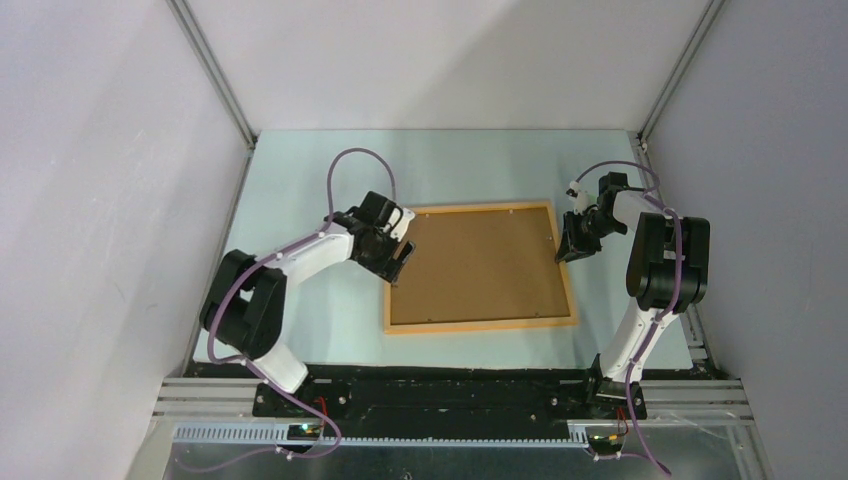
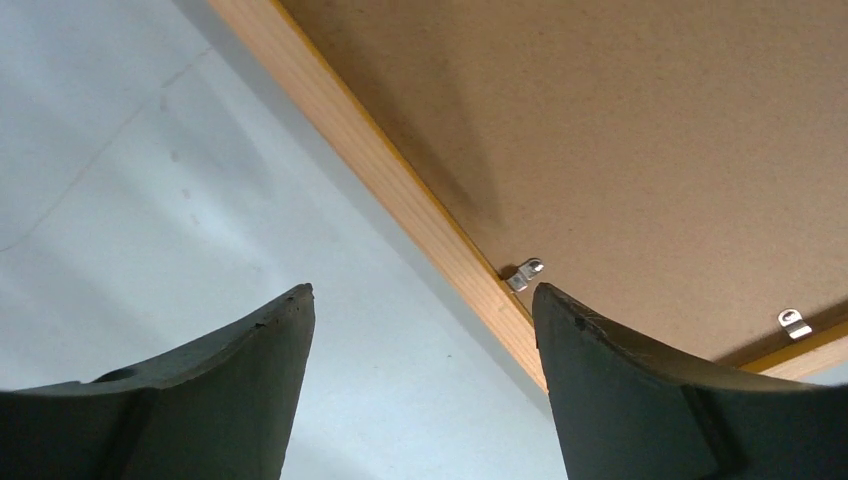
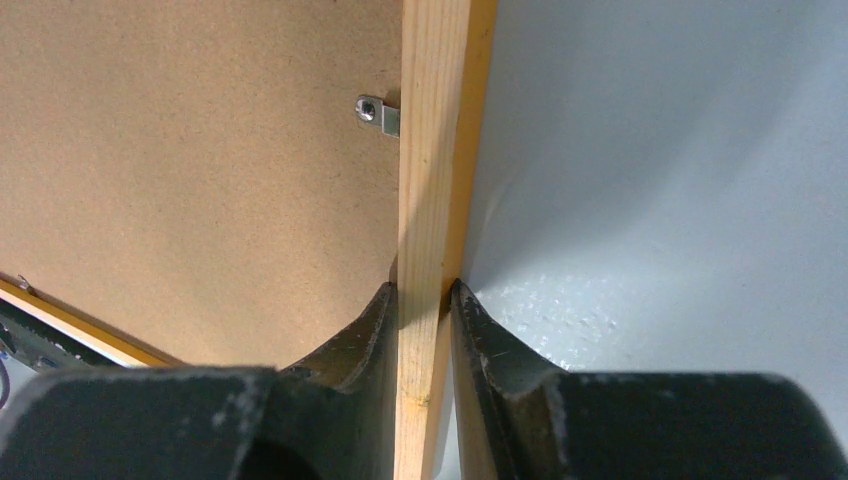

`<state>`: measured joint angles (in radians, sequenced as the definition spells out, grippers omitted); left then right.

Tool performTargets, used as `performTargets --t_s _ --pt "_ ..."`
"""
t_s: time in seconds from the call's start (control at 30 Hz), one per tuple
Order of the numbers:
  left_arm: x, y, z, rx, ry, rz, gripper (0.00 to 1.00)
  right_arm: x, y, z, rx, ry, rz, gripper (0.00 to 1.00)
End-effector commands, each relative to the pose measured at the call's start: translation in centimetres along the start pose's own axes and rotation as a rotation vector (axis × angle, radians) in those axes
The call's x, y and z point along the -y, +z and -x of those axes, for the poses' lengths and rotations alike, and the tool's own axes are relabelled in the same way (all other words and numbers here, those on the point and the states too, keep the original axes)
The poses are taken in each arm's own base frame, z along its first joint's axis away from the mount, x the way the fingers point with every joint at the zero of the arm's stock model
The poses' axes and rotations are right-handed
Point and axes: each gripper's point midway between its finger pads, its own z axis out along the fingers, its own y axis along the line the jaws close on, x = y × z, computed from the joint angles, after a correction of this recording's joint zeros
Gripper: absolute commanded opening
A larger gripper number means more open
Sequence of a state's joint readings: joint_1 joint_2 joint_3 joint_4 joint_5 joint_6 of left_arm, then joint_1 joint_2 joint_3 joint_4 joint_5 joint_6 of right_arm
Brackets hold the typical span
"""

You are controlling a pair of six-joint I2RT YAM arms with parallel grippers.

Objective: Put the photo into the frame
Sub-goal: Install the photo frame at the center of the board.

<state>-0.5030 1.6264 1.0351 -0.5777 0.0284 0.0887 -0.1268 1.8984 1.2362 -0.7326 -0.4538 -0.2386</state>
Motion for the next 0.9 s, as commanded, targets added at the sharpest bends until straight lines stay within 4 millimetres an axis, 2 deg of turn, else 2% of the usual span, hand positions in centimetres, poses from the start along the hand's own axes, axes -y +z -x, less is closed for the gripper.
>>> performTargets --t_s 0.0,0.47,0.67,0.87 --pt "-1.9 -2.0 2.2 0.101 0.019 0.094 0.85 -1.5 -0.2 0.5 0.023 0.005 0.056 0.1" --pt "-6.5 -5.6 3.0 0.209 0.003 0.374 0.94 -1.6 -1.0 1.2 0.068 0.018 0.058 0.07" --pt "-7.7 -7.1 3.3 0.26 -0.02 0.416 0.99 -1.4 -1.5 1.6 0.093 0.015 0.049 0.05" --pt "-9.8 -9.8 4.0 0.325 -0.04 0.452 1.0 -1.5 -2.0 2.0 0.123 0.04 0.043 0.01"
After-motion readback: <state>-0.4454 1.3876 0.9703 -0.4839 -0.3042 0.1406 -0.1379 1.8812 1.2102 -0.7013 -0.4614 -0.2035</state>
